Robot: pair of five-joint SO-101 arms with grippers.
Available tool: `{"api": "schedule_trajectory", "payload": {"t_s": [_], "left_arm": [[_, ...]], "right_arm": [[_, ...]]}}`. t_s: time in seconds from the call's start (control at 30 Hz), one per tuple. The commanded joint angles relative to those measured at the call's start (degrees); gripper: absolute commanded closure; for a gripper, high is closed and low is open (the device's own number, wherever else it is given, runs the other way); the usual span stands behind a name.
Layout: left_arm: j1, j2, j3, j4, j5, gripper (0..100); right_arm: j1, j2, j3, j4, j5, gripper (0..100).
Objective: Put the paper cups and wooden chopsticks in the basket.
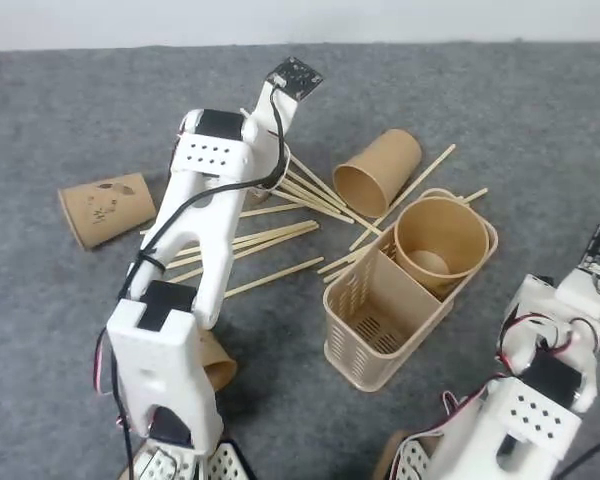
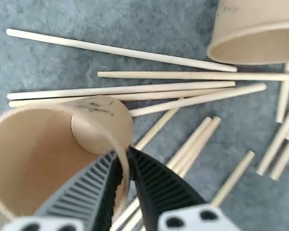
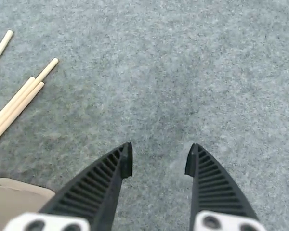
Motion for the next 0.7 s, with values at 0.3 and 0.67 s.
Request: {"api": "schedule_trajectory", "payload": {"t_s": [0.3,0.67], "left_arm": [[4.2,-15.6,-21.8,21.3,-5.0,99],[23.5,-29.2,-24.5,21.3,-8.3,99]], "right_arm": [[-0.4,-0.5,-0.3,-1.0,0.1,80.5],[-0.1,-0.8,1.2,-1.6,-0.3,80.5]]}}
